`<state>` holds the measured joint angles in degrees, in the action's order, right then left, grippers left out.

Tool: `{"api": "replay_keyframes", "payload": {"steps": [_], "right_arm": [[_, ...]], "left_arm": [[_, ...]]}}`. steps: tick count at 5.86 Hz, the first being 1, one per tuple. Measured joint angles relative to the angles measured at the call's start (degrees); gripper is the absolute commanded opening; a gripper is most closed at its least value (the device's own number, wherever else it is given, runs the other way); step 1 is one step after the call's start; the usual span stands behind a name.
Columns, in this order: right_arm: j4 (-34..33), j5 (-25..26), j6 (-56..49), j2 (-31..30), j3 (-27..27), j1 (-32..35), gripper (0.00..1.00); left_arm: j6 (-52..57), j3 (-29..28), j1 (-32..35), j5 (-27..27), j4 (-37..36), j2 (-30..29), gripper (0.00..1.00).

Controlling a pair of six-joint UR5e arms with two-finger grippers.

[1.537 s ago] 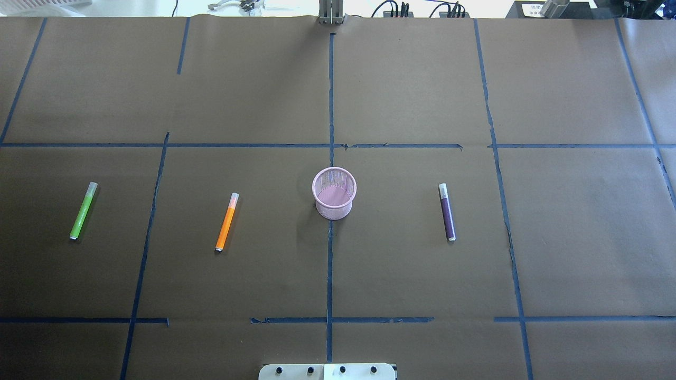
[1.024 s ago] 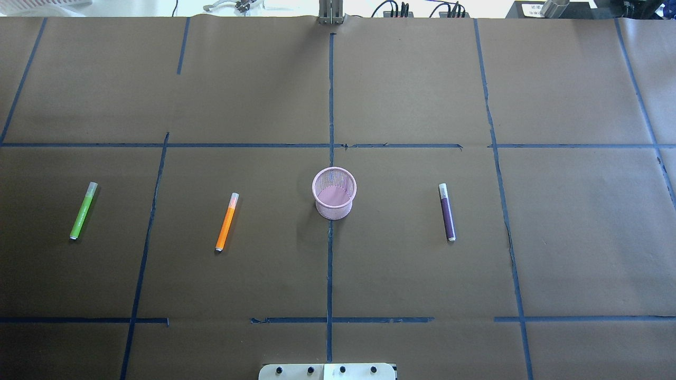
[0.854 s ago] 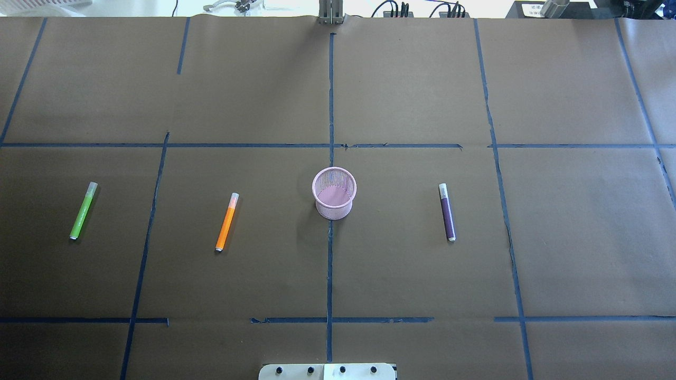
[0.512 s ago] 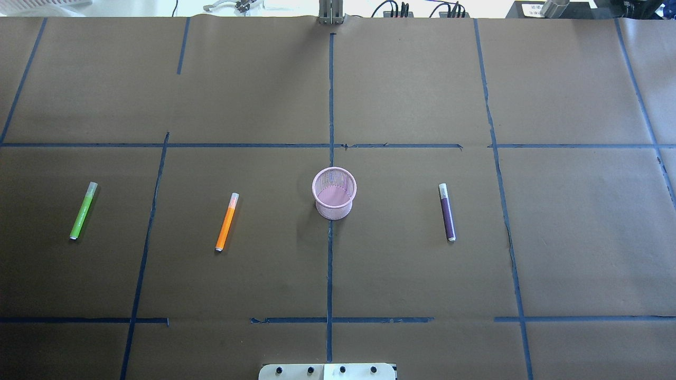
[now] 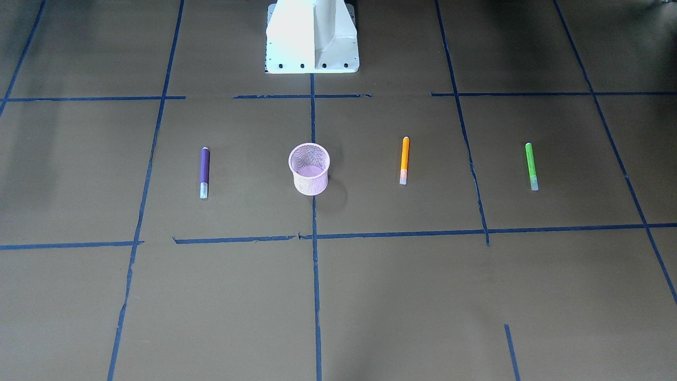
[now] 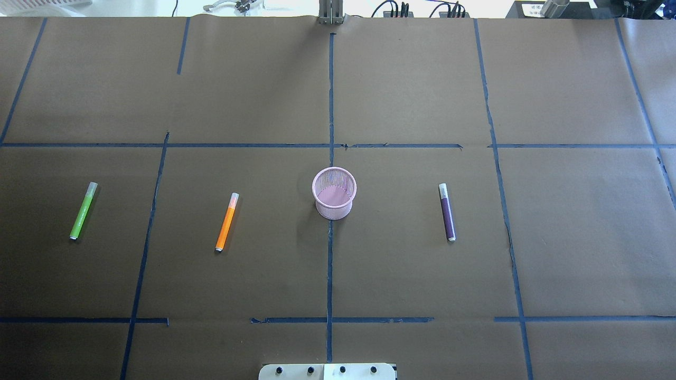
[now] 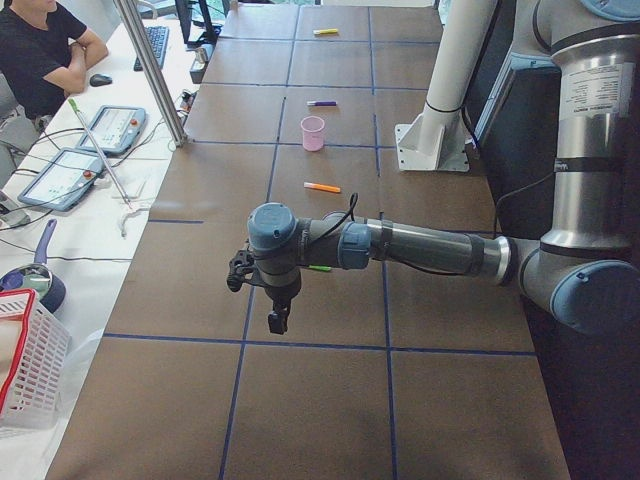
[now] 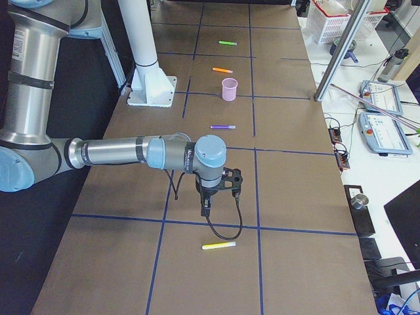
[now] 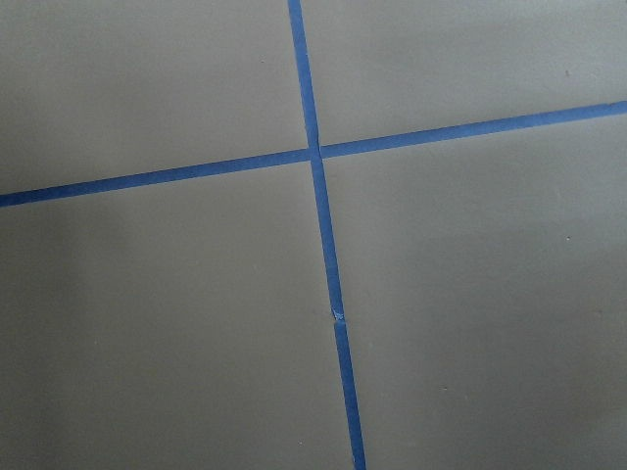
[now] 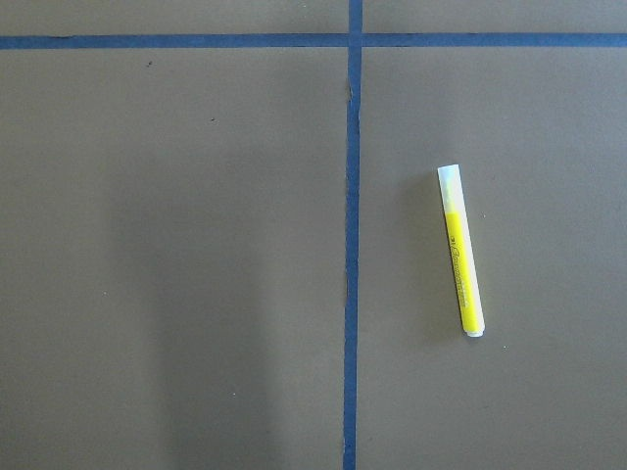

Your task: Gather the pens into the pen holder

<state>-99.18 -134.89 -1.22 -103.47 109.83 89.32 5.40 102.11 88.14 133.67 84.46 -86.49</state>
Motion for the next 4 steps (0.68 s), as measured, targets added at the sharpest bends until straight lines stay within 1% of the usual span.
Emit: {"api": "replay_keyframes", "payload": {"steps": [2,4], "right_arm": [[0.06,-0.53,-0.05,0.25,-0.36,-0.06,1.0],[0.88,-0.63,-0.21,0.43,-0.51,-0.16,1.0]], "left_arm": [[-0.05,0.25,-0.85,2.89,-0.04,-0.22,1.0],[-1.15,-0.34,-8.19,4.69,-0.04,-1.48,1.0]]}}
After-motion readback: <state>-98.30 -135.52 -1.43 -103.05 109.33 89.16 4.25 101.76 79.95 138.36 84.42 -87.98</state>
